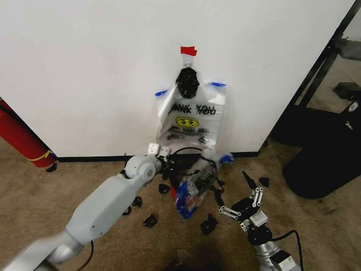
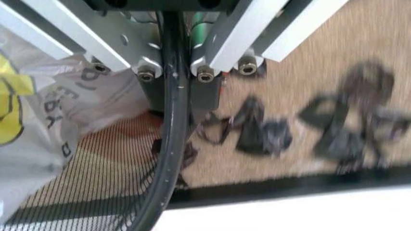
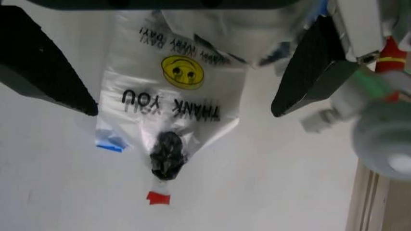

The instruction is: Pick up the garbage bag from the wall and place it over the trash bin.

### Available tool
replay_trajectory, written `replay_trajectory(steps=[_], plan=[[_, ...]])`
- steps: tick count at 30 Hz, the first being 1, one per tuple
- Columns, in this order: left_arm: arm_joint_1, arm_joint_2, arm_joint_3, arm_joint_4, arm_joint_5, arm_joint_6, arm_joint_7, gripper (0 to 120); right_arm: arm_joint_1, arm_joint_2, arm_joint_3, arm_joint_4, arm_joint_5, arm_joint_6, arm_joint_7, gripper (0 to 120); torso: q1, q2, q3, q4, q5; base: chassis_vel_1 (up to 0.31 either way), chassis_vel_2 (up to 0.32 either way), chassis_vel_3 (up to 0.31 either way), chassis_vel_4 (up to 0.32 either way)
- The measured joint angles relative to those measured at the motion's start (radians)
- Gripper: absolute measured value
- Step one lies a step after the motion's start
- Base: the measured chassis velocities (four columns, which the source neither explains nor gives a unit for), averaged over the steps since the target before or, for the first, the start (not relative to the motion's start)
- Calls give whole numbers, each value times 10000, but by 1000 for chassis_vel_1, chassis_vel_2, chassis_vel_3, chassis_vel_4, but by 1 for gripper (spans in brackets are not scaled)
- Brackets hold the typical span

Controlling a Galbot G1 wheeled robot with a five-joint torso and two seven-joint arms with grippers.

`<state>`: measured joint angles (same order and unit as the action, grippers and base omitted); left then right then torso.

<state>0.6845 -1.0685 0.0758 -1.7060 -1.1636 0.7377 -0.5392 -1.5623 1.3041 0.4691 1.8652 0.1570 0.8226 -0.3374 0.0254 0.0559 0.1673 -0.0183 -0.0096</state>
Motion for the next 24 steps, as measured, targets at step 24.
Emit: replay_trajectory(steps=[24], plan=[[4926,-1195,-1717,-3160,768,-1915,-2868,0,240,2,-145,-99,-476,0,153,100,-1,0,-2,2,0,0,0,0,0]])
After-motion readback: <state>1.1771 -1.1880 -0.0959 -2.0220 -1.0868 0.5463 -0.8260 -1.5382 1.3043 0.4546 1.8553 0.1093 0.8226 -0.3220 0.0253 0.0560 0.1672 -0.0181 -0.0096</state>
